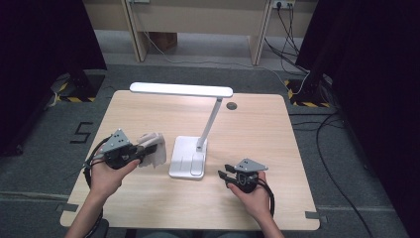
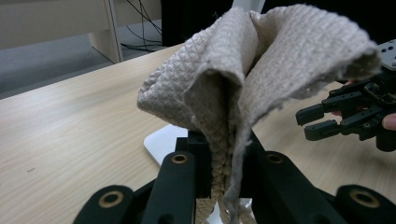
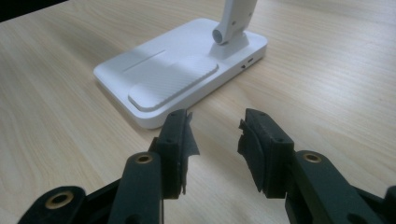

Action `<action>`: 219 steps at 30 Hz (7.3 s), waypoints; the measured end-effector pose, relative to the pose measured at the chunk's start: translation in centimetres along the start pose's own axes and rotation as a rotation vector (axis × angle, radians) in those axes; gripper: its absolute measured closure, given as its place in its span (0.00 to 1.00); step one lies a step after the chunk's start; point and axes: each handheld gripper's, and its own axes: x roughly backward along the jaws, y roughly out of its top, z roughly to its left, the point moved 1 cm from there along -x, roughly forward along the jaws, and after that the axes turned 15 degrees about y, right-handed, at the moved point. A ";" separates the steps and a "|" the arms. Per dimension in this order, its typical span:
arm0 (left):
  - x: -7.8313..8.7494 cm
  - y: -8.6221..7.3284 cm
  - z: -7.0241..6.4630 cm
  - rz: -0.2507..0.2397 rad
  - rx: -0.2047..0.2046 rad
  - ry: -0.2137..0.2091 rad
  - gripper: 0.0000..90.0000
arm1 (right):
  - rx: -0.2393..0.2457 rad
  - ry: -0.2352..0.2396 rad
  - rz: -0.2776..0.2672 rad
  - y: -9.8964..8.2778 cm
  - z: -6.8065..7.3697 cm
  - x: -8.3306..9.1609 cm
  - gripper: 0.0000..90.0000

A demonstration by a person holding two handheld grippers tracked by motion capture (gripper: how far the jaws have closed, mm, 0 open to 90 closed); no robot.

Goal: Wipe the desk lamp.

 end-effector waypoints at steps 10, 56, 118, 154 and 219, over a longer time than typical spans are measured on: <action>-0.3 0.1 0.1 0.007 0.001 0.005 0.91 | 0.003 0.004 0.003 0.1 -0.1 -0.4 0.67; 5.7 12.8 8.1 -0.152 -0.043 0.244 0.91 | 0.070 0.105 0.061 2.9 0.7 -8.9 0.66; 1.6 16.0 4.3 -0.187 -0.045 0.246 0.91 | 0.102 0.110 0.065 2.9 0.5 -9.1 0.67; -1.7 15.9 2.2 -0.179 -0.083 0.199 0.89 | 0.095 0.115 0.062 2.9 0.5 -9.2 0.69; -3.6 17.0 0.5 -0.138 -0.070 0.161 0.89 | 0.130 0.134 0.118 4.0 0.8 -10.2 0.73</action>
